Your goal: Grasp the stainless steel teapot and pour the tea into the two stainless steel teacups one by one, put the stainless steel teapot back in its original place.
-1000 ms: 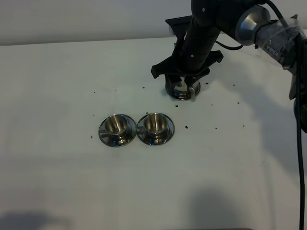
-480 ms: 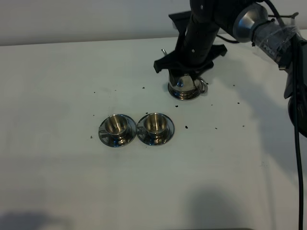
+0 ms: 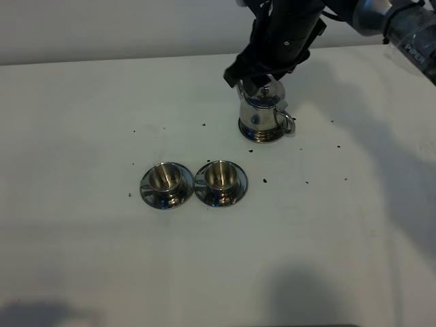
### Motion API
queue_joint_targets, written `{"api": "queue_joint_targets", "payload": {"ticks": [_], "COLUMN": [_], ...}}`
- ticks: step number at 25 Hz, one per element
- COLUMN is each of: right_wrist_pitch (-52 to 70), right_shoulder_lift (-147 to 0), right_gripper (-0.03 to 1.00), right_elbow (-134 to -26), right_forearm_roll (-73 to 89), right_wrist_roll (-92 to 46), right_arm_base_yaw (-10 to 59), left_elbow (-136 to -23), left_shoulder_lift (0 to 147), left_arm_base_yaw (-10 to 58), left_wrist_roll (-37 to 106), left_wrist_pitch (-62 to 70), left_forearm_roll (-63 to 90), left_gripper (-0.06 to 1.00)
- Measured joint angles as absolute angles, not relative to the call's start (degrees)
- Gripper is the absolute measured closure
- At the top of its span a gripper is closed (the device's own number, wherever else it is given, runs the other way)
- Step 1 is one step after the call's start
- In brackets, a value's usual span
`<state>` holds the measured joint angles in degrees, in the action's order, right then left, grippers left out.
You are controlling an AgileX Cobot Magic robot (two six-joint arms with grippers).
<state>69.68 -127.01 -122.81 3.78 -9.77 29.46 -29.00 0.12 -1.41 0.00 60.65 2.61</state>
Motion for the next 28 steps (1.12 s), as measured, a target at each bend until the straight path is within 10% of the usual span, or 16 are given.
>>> {"api": "queue_joint_targets", "payload": {"ticks": [8, 28], "right_wrist_pitch": [70.03, 61.89], "right_shoulder_lift": [-124.04, -128.53], "right_gripper": [0.47, 0.47], "right_elbow": [-112.97, -112.91], "right_forearm_roll": [1.85, 6.15], "right_wrist_roll": [-31.80, -37.99], "right_arm_base_yaw": [29.46, 24.17], "left_elbow": [-29.00, -29.00], "left_shoulder_lift": [0.12, 0.12], "left_arm_base_yaw": [-1.41, -1.41], "left_wrist_roll": [0.00, 0.00], "left_wrist_pitch": [60.65, 60.65], "left_forearm_roll": [2.61, 2.61], "left_gripper": [0.58, 0.58]}}
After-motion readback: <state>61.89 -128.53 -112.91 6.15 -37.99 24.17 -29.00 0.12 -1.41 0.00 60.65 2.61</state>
